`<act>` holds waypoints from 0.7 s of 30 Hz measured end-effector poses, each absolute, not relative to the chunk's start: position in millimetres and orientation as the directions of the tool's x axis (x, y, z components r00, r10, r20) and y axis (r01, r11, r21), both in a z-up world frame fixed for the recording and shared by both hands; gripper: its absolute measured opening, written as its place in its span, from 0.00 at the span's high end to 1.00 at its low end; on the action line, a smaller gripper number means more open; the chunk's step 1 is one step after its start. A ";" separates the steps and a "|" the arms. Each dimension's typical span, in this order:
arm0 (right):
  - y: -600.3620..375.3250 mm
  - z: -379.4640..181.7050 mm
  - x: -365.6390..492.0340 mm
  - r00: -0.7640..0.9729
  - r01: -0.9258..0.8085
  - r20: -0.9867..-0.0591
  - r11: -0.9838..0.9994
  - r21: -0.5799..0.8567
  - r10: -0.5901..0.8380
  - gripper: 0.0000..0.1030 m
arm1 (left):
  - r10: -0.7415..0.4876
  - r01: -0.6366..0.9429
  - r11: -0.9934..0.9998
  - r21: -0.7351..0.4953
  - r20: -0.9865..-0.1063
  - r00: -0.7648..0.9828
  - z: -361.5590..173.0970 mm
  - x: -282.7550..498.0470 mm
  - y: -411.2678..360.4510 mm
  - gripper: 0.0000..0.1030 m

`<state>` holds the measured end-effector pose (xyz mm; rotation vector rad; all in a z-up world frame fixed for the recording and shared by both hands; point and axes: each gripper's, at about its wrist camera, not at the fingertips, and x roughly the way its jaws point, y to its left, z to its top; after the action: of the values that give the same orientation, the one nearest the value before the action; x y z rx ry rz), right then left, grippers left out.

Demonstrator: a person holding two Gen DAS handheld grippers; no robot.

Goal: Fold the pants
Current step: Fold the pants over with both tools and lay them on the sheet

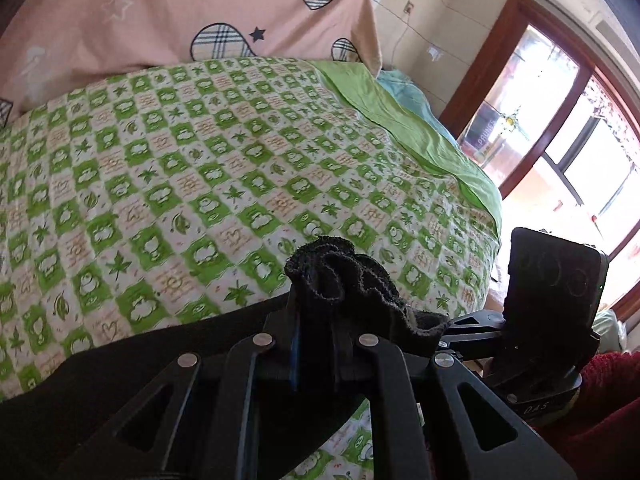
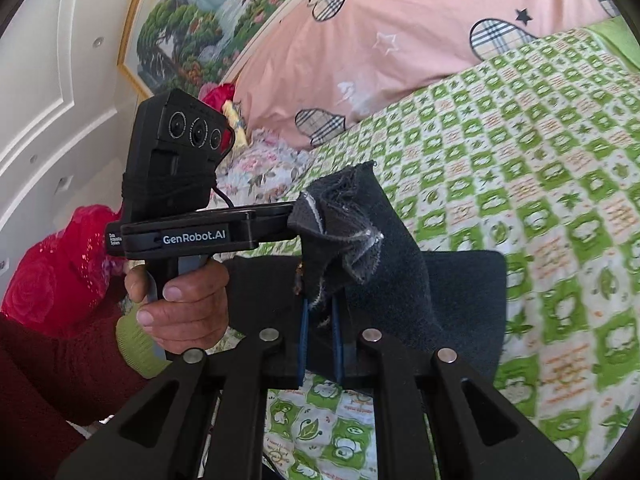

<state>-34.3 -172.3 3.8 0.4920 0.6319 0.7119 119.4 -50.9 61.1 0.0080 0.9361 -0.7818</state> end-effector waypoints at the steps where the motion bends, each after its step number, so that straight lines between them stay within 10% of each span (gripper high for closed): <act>1: -165.2 -0.4 -30.9 0.577 -0.445 -0.371 0.661 0.604 0.727 0.89 | -0.594 0.593 0.738 -0.322 -0.726 0.347 57.1 119.5 -45.7 0.90; 21: -110.5 -30.2 -8.4 0.447 -0.449 -0.522 0.687 0.571 0.726 0.72 | -0.531 0.373 0.836 -0.402 -0.763 0.368 -0.4 113.0 28.7 0.90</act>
<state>-8.4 -110.5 -30.2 0.3771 0.8260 0.7494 113.0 28.7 -0.4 -0.1719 1.0433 -0.5838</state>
